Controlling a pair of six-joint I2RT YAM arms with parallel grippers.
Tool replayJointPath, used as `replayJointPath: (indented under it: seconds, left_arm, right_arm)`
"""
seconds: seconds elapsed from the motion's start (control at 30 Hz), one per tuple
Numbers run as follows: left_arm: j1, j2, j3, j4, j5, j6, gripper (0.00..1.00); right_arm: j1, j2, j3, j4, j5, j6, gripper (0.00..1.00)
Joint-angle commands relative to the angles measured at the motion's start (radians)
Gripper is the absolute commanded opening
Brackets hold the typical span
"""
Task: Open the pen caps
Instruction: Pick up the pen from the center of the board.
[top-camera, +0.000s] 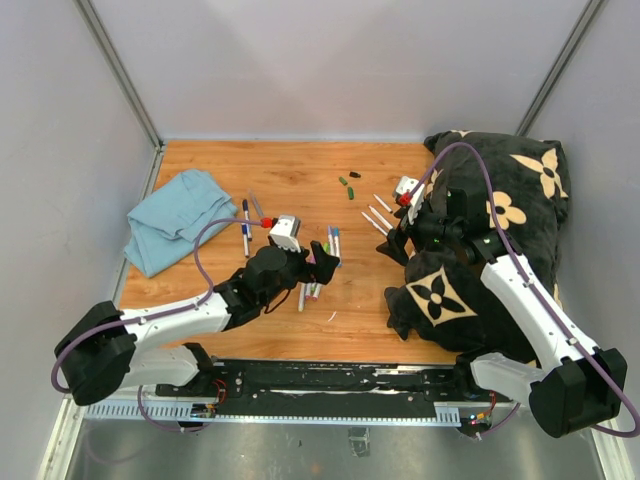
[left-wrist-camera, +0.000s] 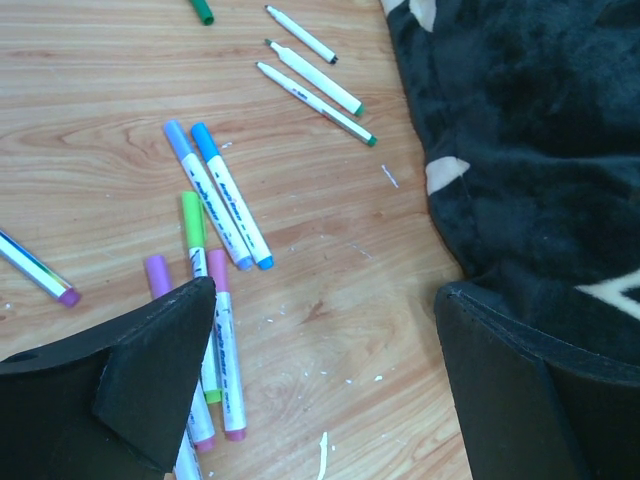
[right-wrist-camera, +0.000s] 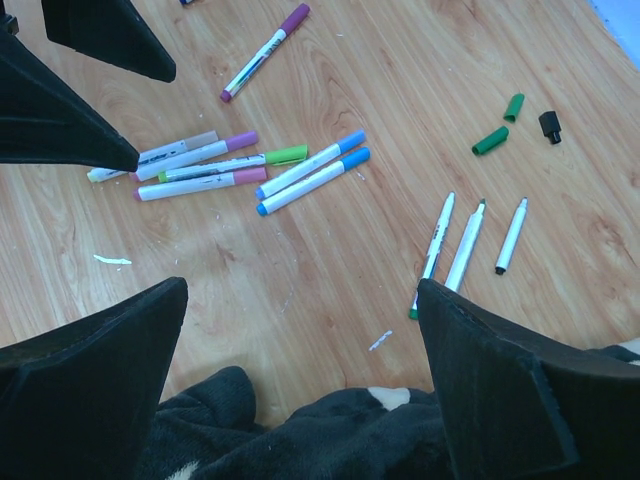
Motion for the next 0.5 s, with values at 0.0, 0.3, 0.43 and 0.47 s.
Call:
replayJointPath:
  seconds: [0.0,0.3,0.43,0.47]
  left_arm:
    - [-0.019,0.032,0.045,0.009,-0.078,0.021,0.94]
    - [-0.027,0.104,0.081,0.012,-0.167,0.017,0.94]
    - [-0.027,0.138,0.096,0.015,-0.205,0.029,0.94]
    - [-0.027,0.149,0.1,0.019,-0.209,0.036,0.94]
  right_arm:
    - [-0.015,0.001,0.015,0.005,0.025,-0.011,0.98]
    - [-0.016,0.016,0.022,-0.006,0.049,-0.014,0.98]
    - [-0.016,0.021,0.022,-0.005,0.055,-0.014,0.98]
    - [-0.016,0.023,0.022,-0.006,0.057,-0.015,0.98]
